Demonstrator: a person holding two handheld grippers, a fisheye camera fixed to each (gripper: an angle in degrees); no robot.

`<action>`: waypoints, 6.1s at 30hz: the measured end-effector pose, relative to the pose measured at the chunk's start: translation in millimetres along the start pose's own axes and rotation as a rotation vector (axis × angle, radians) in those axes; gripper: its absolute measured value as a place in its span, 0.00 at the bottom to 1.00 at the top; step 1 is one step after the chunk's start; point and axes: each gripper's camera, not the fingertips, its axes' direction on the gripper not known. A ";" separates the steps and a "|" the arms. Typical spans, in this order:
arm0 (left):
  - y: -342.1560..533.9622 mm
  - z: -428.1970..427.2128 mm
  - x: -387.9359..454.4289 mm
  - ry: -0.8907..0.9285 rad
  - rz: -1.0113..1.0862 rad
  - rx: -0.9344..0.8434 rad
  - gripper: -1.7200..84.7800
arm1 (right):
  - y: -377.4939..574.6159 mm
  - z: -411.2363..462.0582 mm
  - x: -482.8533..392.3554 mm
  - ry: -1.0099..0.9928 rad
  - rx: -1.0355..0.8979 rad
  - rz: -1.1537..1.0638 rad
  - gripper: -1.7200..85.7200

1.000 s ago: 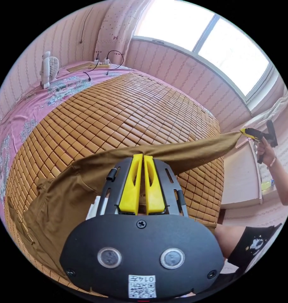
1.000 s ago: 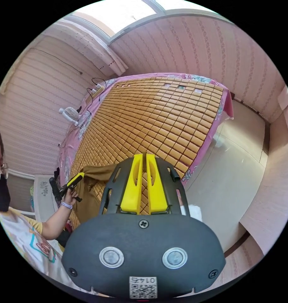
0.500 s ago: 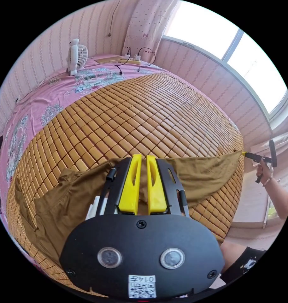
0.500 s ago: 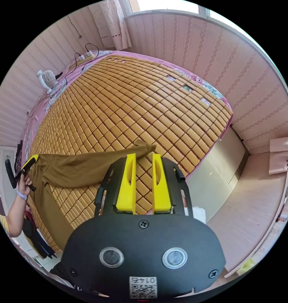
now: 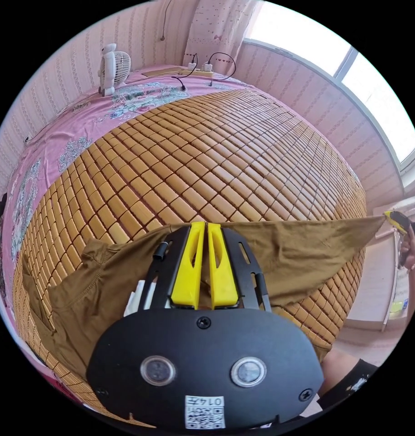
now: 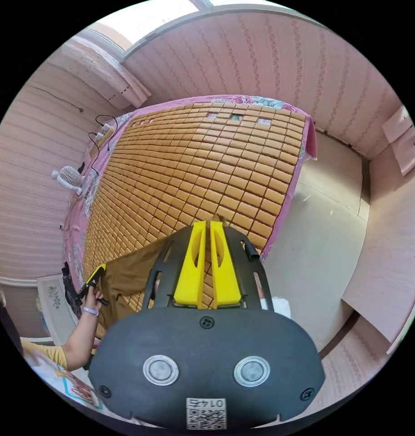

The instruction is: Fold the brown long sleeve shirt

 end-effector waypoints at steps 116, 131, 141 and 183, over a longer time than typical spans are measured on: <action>629.4 -938.3 -61.7 -0.355 -1.420 0.358 0.01 | 596.0 348.9 -971.0 0.032 -0.594 -1.849 0.01; 733.8 -916.5 -56.7 0.002 -1.686 0.406 0.06 | 573.1 349.4 -962.8 -0.068 -0.561 -1.710 0.01; 729.2 -983.2 -77.5 -0.192 -1.605 0.412 0.07 | 576.2 328.6 -936.2 -0.111 -0.620 -1.814 0.02; 605.3 -880.7 -117.2 -0.305 -1.401 0.010 0.01 | 513.7 363.0 -899.0 0.083 -0.478 -1.651 0.11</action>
